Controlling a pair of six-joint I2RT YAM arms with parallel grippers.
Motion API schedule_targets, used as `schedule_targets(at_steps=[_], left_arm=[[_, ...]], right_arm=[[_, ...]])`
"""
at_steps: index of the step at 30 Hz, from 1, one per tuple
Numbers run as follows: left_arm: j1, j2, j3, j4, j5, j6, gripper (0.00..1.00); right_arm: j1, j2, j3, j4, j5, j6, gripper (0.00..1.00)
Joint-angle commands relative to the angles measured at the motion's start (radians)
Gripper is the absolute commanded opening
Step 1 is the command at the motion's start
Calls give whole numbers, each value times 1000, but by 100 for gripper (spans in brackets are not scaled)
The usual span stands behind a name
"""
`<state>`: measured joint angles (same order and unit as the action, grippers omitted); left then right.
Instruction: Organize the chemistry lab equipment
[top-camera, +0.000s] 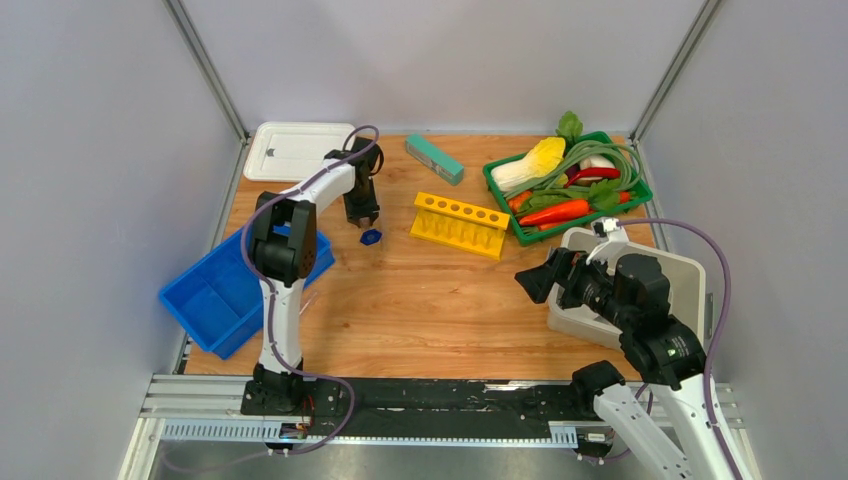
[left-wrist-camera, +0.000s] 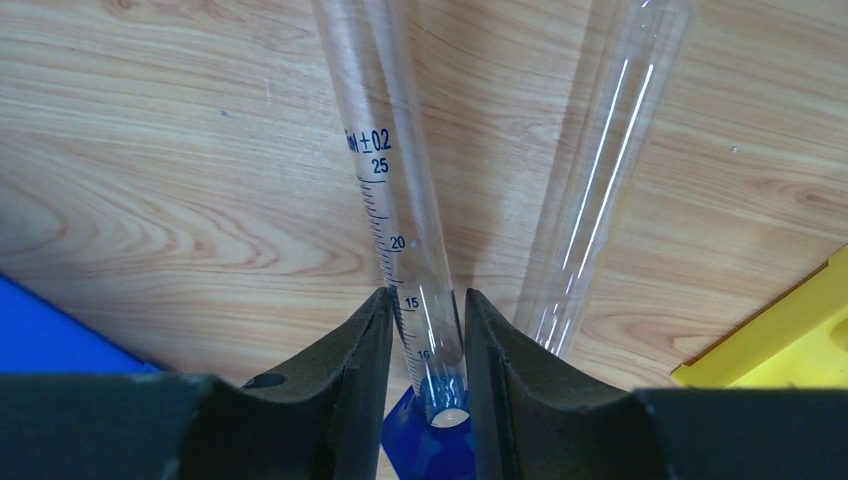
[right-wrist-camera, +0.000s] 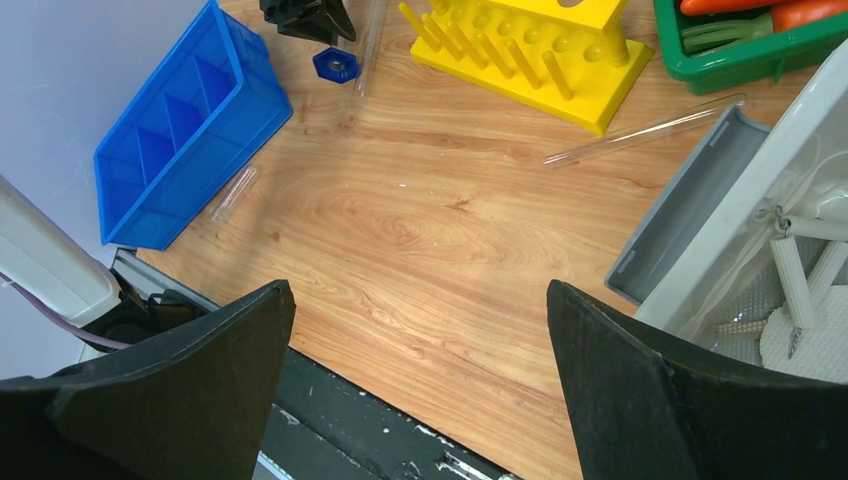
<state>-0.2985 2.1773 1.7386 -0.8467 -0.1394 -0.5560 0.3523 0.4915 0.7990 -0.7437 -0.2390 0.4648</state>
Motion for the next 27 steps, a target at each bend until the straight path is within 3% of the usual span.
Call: schedule_targets(at_steps=[1, 15, 27], left_arm=[[7, 4, 15, 11, 18, -7, 39], [6, -149, 26, -6, 44, 21, 14], [53, -460, -31, -34, 64, 34, 13]], right_arm=[[4, 4, 3, 18, 12, -15, 100], [4, 10, 5, 15, 32, -8, 100], [4, 6, 3, 17, 29, -6, 100]])
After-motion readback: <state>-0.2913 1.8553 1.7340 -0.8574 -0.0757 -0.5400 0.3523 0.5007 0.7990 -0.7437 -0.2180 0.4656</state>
